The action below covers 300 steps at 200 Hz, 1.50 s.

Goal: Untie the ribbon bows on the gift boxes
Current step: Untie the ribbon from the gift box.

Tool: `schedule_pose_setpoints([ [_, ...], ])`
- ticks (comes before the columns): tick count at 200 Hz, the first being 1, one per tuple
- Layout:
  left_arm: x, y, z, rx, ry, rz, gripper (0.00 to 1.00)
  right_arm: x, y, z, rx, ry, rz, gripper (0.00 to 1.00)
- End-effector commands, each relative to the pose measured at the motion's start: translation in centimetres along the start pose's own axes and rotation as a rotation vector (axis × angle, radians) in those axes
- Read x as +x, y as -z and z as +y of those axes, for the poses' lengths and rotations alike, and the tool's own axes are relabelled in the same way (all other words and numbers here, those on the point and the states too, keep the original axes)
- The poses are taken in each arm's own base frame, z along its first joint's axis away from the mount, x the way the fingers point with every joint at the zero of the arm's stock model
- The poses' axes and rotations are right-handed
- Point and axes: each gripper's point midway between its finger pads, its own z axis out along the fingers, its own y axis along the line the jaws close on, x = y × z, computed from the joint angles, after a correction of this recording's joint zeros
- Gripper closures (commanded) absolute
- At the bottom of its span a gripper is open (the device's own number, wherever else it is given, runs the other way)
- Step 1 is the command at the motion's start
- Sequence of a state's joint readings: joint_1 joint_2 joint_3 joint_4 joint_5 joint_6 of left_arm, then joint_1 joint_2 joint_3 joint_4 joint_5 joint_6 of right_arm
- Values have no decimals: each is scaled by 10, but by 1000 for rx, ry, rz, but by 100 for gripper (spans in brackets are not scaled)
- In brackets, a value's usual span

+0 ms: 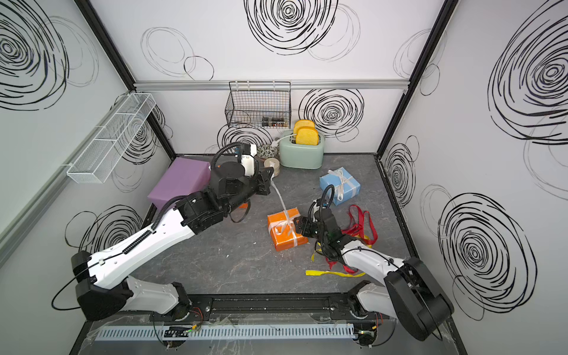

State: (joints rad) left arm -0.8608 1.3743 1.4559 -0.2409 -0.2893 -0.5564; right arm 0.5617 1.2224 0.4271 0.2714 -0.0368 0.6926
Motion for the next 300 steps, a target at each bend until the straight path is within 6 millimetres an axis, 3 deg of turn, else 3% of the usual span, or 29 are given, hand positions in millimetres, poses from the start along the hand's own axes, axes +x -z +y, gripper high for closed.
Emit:
schedule_pose_setpoints([
  [1,-30,13,-3,-8,-15,-78,100,-6,-2,6,-7,-10,2,18],
  [35,-42,18,-3,-30,-33,-105,100,-5,-3,5,0,-8,9,17],
  [71,-34,13,15,-70,-37,-64,100,-6,-3,5,0,-6,7,17],
  [124,-30,26,77,-140,44,-25,100,-8,-1,2,18,-14,-3,17],
  [156,-14,39,122,-184,120,12,100,-15,8,0,10,-30,-47,18],
  [169,-4,47,141,-207,151,23,89,-18,12,4,-10,-28,-68,18],
  [192,13,63,170,-266,178,28,82,-24,20,13,-57,-9,-94,21],
  [217,46,71,197,-309,194,83,79,-25,25,32,-136,52,-94,28],
  [241,76,74,221,-354,197,146,58,-20,23,48,-115,144,-67,37],
  [257,88,78,234,-380,202,157,33,-14,17,54,-55,218,-49,41],
  [276,100,79,242,-384,199,158,15,-6,8,57,19,275,-13,48],
  [300,121,75,248,-374,201,188,5,-2,2,55,98,313,-4,51],
])
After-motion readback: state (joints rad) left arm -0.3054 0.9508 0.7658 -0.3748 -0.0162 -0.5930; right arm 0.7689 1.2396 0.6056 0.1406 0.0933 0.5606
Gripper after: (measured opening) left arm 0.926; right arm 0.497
